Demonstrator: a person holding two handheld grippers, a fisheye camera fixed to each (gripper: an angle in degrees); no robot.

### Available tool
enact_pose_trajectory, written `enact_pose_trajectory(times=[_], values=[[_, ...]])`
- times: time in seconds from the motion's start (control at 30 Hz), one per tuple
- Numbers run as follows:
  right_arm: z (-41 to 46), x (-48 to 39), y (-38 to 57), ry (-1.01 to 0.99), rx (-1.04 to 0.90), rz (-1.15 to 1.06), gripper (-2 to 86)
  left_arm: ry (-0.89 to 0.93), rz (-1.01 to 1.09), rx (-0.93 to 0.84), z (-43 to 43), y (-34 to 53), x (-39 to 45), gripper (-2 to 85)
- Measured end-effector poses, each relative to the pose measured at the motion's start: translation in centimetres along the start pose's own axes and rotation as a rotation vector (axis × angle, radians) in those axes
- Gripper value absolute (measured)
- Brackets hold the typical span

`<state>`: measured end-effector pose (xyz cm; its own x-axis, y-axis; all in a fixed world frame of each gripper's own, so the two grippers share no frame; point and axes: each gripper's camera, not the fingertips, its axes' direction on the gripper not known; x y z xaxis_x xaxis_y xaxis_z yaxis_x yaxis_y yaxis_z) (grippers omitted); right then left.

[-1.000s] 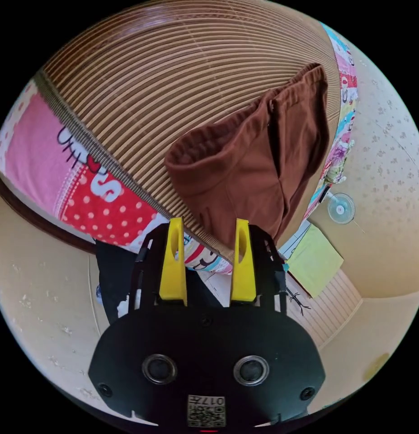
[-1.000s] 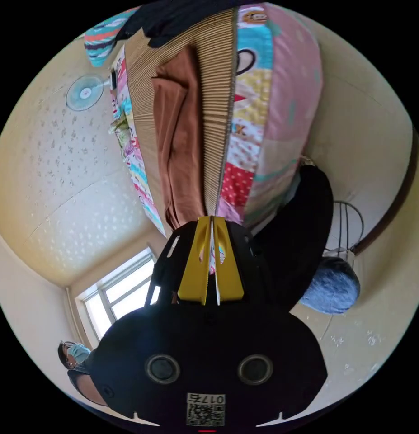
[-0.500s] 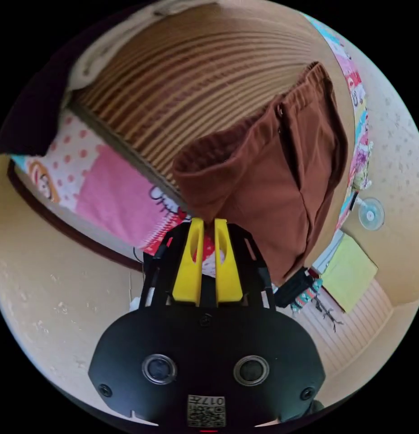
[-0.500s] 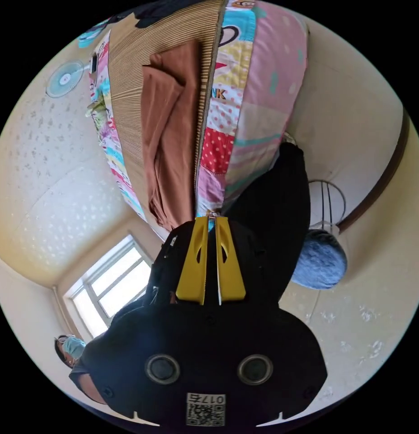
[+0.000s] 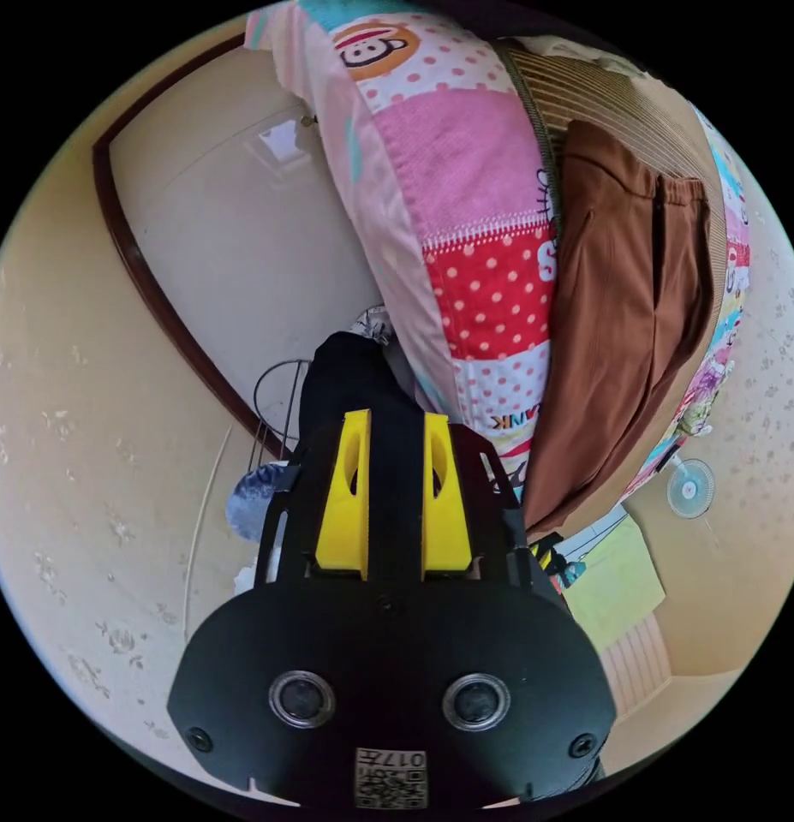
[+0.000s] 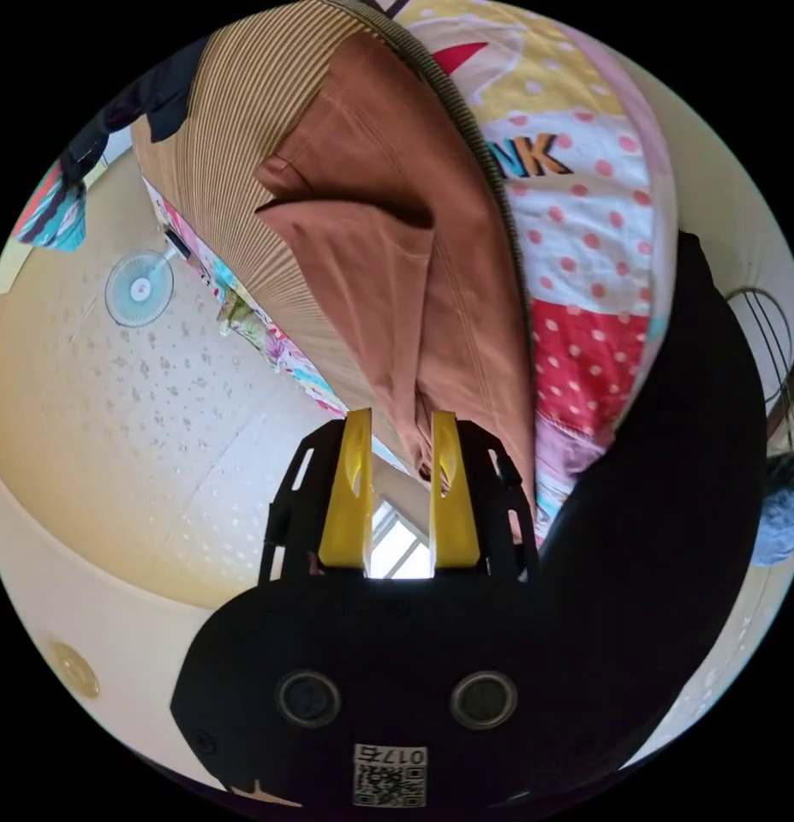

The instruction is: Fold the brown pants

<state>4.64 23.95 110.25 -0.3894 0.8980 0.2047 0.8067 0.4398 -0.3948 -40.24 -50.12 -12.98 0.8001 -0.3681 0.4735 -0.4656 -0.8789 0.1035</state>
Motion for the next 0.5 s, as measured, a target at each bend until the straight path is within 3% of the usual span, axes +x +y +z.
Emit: enact_pose_trajectory(times=[0.2,0.33,0.5], values=[[-1.1,-2.7,-1.9,0.043,0.133,0.027,9.0,-0.014,-0.006,0.050,-2.0,5.1,-0.1,9.8],[-1.7,-5.2,-2.7,0.118,0.104,-0.016,3.5,-0.077,-0.058,0.072,-3.0,8.0,-0.2,9.8],[1.9,-16.8,-4.3,-0.004,-0.114,-0.365,2.7,0.055,-0.090,0.119,-2.6,11.5,0.8,9.7]])
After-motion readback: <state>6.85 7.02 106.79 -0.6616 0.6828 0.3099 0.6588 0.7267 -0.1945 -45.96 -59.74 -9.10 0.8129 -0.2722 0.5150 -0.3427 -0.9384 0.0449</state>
